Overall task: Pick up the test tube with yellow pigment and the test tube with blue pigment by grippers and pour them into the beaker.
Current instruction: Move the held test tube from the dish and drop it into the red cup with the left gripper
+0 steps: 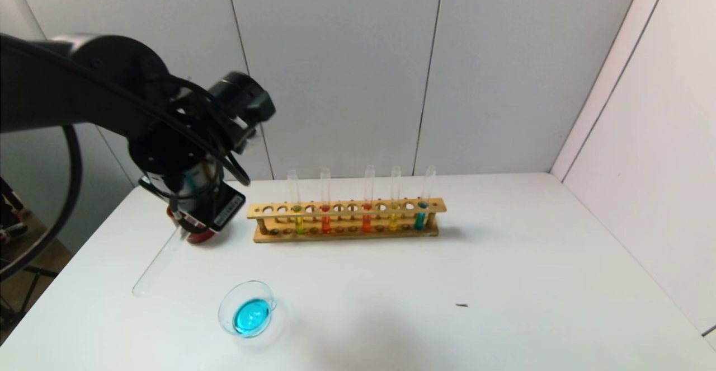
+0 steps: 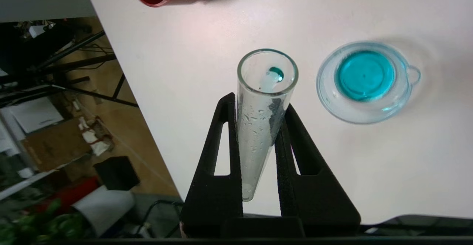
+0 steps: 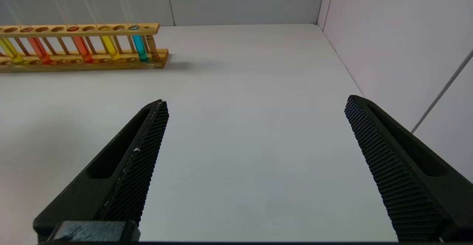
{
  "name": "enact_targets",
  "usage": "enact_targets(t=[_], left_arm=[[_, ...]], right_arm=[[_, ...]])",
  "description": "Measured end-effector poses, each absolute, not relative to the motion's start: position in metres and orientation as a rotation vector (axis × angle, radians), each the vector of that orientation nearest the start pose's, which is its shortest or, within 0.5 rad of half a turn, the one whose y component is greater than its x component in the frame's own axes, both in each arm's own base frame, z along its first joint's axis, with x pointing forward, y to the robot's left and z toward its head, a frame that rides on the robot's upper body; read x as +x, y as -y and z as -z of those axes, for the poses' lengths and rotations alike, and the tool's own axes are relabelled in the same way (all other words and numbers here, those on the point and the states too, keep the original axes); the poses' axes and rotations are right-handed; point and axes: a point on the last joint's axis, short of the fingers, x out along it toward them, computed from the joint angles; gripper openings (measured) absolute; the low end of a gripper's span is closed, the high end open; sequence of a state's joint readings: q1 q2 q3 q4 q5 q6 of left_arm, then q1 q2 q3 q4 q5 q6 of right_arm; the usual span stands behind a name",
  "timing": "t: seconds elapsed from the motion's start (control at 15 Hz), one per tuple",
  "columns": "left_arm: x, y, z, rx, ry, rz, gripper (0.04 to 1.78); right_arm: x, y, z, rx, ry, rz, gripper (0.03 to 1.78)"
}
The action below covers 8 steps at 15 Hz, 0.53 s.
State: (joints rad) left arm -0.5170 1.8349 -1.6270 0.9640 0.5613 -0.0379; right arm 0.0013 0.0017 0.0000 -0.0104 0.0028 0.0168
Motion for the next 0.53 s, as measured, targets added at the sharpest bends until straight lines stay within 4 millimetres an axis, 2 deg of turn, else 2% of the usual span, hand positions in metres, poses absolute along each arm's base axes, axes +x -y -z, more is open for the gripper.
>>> enact_targets(t=[0.13,0.27,0.53], left_arm=[[0.271,0.115,-0.262,0.466,-0.916,-0.125,0.31],[0.275,0.092,-0.28,0.376,-0.829,-0.188,0.31],[0.297,0.053,-0.301,0.24,-0.654,-0.23,0.31]], right_arm=[[-0.023,0.0,-0.077,0.017,0.009,-0.004,1.74],[-0.023,0.0,-0.077,0.017,0.008,-0.004,1.74],[-0.023,0.0,-0.077,0.017,0.009,-0.004,1.74]])
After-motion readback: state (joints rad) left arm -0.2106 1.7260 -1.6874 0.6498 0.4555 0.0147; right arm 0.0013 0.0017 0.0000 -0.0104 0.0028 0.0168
